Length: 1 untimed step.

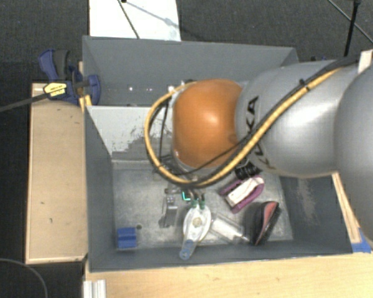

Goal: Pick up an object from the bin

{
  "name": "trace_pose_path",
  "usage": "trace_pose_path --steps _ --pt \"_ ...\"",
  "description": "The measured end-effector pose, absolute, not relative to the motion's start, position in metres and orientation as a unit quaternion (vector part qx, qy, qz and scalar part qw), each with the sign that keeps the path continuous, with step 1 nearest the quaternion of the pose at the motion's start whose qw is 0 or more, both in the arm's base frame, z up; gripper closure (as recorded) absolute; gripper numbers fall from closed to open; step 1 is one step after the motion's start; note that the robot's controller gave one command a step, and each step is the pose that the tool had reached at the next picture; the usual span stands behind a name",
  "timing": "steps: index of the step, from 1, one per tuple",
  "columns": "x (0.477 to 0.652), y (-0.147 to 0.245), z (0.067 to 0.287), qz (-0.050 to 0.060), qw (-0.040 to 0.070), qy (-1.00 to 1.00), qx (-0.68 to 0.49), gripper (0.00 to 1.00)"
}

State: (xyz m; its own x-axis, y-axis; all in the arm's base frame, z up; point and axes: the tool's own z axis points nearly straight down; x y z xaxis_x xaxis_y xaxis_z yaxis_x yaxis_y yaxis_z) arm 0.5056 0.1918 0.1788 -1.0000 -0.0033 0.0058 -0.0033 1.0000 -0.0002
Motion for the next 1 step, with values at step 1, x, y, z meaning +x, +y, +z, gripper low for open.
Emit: trace_pose_path --steps 1 --pt "0.5138 0.1110 0.0924 -0.001 -0.006 -0.989 0.145 0.00"
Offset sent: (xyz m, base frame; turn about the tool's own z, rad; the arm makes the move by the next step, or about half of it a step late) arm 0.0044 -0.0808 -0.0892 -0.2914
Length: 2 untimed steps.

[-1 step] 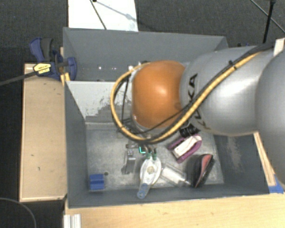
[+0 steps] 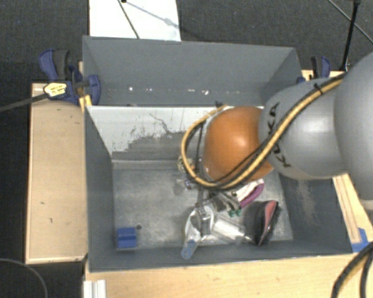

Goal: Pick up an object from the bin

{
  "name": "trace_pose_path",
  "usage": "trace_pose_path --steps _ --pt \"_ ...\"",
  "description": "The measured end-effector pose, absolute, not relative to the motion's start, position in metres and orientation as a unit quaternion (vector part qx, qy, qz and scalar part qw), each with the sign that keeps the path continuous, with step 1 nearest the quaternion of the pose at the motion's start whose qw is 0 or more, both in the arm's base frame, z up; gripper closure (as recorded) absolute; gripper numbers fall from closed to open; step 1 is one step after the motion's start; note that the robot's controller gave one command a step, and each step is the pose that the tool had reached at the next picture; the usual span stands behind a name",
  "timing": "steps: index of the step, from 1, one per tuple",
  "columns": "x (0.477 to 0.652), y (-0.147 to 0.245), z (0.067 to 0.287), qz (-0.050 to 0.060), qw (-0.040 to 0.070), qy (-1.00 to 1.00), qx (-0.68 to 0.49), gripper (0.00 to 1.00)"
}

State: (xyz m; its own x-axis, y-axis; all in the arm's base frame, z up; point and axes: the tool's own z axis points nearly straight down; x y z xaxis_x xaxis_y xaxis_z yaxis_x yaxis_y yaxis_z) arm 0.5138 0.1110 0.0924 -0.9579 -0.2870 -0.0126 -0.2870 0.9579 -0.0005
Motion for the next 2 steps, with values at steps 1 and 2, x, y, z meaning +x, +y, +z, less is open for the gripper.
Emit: trace_pose_path --steps 1,2 --pt "0.5093 0.0800 0.0719 0.000 0.001 0.881 -0.474 0.00" --pt "0.5101 0.0791 0.0725 0.000 0.001 0.882 -0.470 1.00"
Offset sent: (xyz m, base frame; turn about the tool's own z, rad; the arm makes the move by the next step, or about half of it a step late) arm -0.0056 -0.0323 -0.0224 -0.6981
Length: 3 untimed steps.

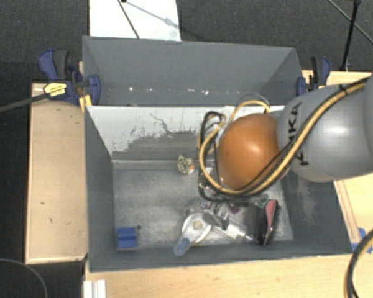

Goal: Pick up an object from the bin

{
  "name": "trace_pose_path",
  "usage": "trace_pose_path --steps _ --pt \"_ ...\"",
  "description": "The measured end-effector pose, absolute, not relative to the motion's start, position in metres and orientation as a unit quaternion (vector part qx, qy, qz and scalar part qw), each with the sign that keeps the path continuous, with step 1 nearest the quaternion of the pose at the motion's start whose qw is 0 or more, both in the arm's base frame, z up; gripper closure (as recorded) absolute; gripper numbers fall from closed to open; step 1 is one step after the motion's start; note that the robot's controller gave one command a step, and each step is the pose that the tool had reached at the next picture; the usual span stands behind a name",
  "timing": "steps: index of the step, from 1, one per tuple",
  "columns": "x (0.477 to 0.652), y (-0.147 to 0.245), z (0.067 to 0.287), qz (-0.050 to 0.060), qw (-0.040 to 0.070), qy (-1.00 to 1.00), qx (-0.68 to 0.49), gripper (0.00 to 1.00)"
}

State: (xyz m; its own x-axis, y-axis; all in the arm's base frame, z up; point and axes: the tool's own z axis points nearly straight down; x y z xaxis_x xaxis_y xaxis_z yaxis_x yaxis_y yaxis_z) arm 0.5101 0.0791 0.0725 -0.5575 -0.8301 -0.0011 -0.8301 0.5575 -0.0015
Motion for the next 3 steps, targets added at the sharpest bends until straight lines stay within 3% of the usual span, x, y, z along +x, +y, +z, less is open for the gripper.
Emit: trace_pose_path --steps 1,2,3 --pt "0.504 0.110 0.267 -0.001 0.006 0.888 -0.460 1.00" --pt "0.486 0.099 0.215 0.001 -0.001 0.759 -0.651 1.00" --pt "0.486 0.082 0.184 0.001 -0.002 0.588 -0.809 1.00"
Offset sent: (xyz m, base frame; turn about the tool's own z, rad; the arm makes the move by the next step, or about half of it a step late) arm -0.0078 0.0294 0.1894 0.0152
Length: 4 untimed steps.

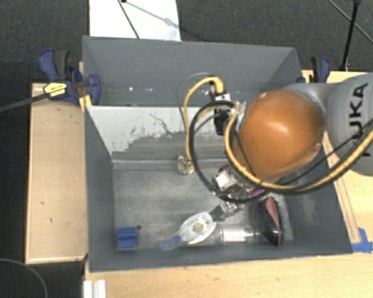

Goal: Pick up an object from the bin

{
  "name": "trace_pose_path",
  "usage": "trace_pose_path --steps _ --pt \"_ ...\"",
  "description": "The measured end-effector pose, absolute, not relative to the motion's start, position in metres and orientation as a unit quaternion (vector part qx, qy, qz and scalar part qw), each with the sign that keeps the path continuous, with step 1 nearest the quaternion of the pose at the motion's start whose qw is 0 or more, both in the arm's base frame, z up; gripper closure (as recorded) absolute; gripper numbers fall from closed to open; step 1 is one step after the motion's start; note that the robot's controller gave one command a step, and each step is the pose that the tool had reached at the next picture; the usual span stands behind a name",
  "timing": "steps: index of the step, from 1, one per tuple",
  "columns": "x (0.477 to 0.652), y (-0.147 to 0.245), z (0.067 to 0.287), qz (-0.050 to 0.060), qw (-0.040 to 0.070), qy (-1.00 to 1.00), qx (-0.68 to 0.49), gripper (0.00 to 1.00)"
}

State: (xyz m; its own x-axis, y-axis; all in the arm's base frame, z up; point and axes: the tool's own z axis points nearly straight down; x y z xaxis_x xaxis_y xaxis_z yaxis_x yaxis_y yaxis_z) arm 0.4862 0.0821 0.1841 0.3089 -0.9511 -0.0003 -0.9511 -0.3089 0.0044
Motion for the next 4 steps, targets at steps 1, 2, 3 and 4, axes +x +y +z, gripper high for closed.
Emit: trace_pose_path --steps 1,2,3,4 --pt "0.490 0.077 0.166 -0.001 0.000 -0.713 0.702 1.00" --pt "0.490 0.077 0.167 -0.001 0.000 -0.713 0.701 0.00" --pt "0.483 0.115 0.098 -0.002 0.000 -0.699 0.716 0.00" --pt "0.492 0.120 0.077 0.001 -0.003 -0.699 0.716 0.00"
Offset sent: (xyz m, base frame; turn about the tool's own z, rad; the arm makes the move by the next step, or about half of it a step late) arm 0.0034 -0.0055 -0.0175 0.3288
